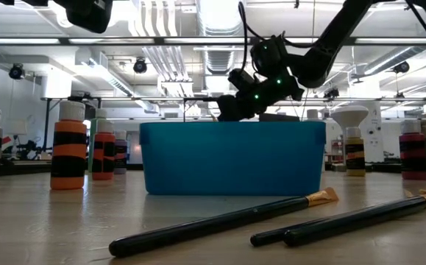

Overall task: Pick & Place Paint Supplies
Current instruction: Put the silver paint brush into the green cup, then put the gold paint brush into the green cup

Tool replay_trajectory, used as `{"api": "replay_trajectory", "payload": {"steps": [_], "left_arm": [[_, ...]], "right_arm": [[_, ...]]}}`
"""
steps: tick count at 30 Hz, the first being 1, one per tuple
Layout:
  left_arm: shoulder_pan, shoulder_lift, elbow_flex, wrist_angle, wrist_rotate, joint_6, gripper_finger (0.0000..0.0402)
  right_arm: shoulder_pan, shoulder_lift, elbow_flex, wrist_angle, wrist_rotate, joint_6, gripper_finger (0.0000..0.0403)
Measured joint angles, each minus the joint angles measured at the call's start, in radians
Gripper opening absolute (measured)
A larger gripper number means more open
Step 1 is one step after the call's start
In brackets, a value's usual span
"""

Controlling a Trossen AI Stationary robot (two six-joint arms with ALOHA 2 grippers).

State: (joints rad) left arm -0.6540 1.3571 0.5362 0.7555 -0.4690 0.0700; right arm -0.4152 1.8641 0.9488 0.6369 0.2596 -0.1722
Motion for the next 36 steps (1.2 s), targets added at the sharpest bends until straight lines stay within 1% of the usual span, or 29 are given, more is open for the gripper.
{"api": "replay_trajectory", "payload": {"steps": [25,29,36], "left_arm": [[0.000,0.000,0.000,-0.001,0.000,0.002,0.0110],[0.000,0.000,0.000,-0.001,0.000,0.002,0.0110],[0.000,0.000,0.000,-0.001,0.000,0.002,0.0110]], "right_arm": [[0.001,-0.004,-0.002,-0.021,-0.008,-0.014,0.0012],[0.000,-0.004,0.027,-0.077,-0.006,-0.013,0.0033],[0.001,-0.006,0.059,-0.125,-0.006,-0.015,0.0088]]}}
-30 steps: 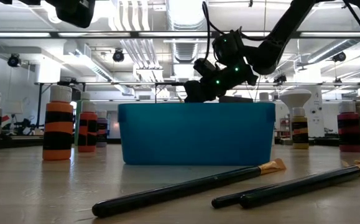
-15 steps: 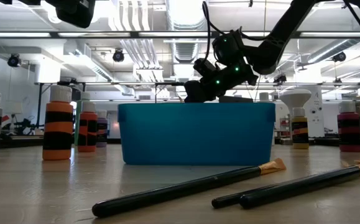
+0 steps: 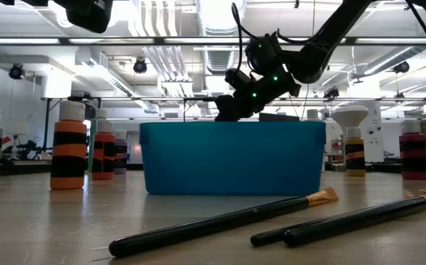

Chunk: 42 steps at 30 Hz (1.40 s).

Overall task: Pick & Place Paint Supplies
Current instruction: Put the gold paint brush into the green cup

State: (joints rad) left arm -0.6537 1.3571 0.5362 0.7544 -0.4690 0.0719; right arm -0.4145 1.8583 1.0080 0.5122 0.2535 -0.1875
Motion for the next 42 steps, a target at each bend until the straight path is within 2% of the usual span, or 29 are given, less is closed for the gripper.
{"api": "replay_trajectory", "payload": {"steps": [8,16,22,29,32,37,42], "left_arm": [[0.000,0.000,0.000,-0.002,0.000,0.000,0.0110],[0.000,0.000,0.000,-0.006,0.000,0.000,0.0110],[0.002,0.000,0.000,-0.006,0.000,0.002,0.0110],[0.006,0.000,0.002,-0.008,0.000,0.007,0.0110],[0.008,0.000,0.002,-0.010,0.000,0.008,0.0110],[0.011,0.000,0.002,-0.009,0.000,0.008,0.0110],[0.011,0.000,0.002,-0.007,0.000,0.007,0.0110]], "right_arm": [[0.005,-0.091,0.004,-0.061,0.000,-0.004,0.0127],[0.032,-0.256,0.016,-0.195,0.003,-0.025,0.0134],[0.081,-0.410,0.059,-0.322,0.003,-0.055,0.0107],[0.187,-0.537,0.175,-0.613,0.010,-0.056,0.0060],[0.255,-0.564,0.230,-0.761,0.034,-0.053,0.0040],[0.382,-0.567,0.328,-1.001,0.185,0.008,0.0012],[0.483,-0.560,0.388,-1.195,0.200,0.177,0.0013]]}}
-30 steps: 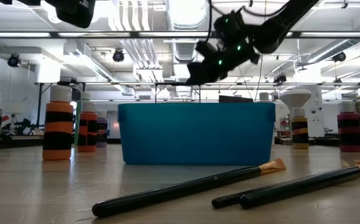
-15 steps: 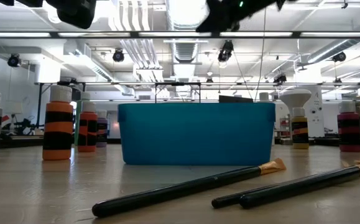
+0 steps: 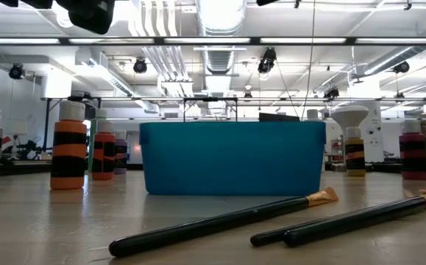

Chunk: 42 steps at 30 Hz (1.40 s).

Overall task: Pick & Place Paint Supplies
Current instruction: Put the gold paint brush into the green cup

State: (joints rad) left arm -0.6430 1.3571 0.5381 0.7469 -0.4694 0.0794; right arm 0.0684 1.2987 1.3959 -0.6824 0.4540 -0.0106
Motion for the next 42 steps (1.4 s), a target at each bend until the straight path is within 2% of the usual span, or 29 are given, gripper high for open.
{"api": "replay_trajectory", "payload": {"steps": [7,16,23,29,34,42], "left_arm": [[0.000,0.000,0.000,0.001,0.000,-0.007,0.0110],[0.000,0.000,0.000,-0.002,0.000,-0.027,0.0110],[0.000,0.000,0.000,-0.002,0.000,-0.034,0.0110],[0.000,0.000,-0.001,-0.002,0.000,-0.035,0.0110],[0.000,0.000,-0.001,-0.006,0.000,-0.036,0.0110],[0.000,0.000,-0.002,-0.007,0.000,-0.035,0.0110]], "right_arm": [[0.121,0.001,0.001,-0.174,0.002,0.279,0.0009],[0.280,0.052,-0.011,-0.450,-0.018,0.781,0.0009],[0.361,0.122,-0.020,-0.653,-0.152,1.125,0.0009],[0.398,0.179,-0.040,-0.672,-0.251,1.258,0.0015],[0.404,0.210,-0.099,-0.644,-0.345,1.313,0.0051],[0.405,0.222,-0.253,-0.426,-0.456,1.321,0.0111]]}}
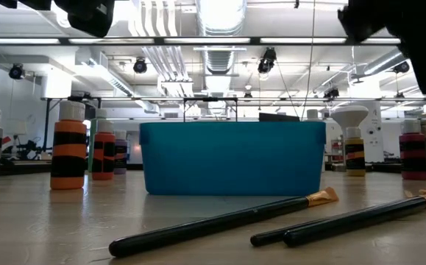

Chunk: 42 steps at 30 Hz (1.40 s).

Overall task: Pick & Place Paint Supplies
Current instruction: Put the gold paint brush into the green cup

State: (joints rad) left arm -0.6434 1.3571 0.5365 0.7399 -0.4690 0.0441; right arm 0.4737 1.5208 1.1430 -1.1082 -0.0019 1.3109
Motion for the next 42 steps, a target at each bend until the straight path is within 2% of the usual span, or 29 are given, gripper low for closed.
{"api": "replay_trajectory", "payload": {"steps": [10,14,18,35,42], "left_arm": [[0.000,0.000,0.000,-0.002,0.000,0.000,0.0110],[0.000,0.000,0.000,-0.002,0.000,0.000,0.0110],[0.000,0.000,0.000,-0.002,0.000,0.001,0.0110],[0.000,0.000,0.000,-0.001,0.000,0.001,0.0110],[0.000,0.000,0.000,-0.001,0.000,0.001,0.0110]], "right_arm": [[0.017,0.000,-0.185,0.212,-0.089,0.078,0.0157],[0.025,0.000,-0.218,0.290,-0.097,0.084,0.0169],[0.024,0.012,-0.221,0.293,-0.097,0.085,0.0173],[0.024,0.080,-0.222,0.356,-0.105,0.041,0.0122],[0.024,0.102,-0.235,0.357,-0.135,0.047,0.0118]]}}
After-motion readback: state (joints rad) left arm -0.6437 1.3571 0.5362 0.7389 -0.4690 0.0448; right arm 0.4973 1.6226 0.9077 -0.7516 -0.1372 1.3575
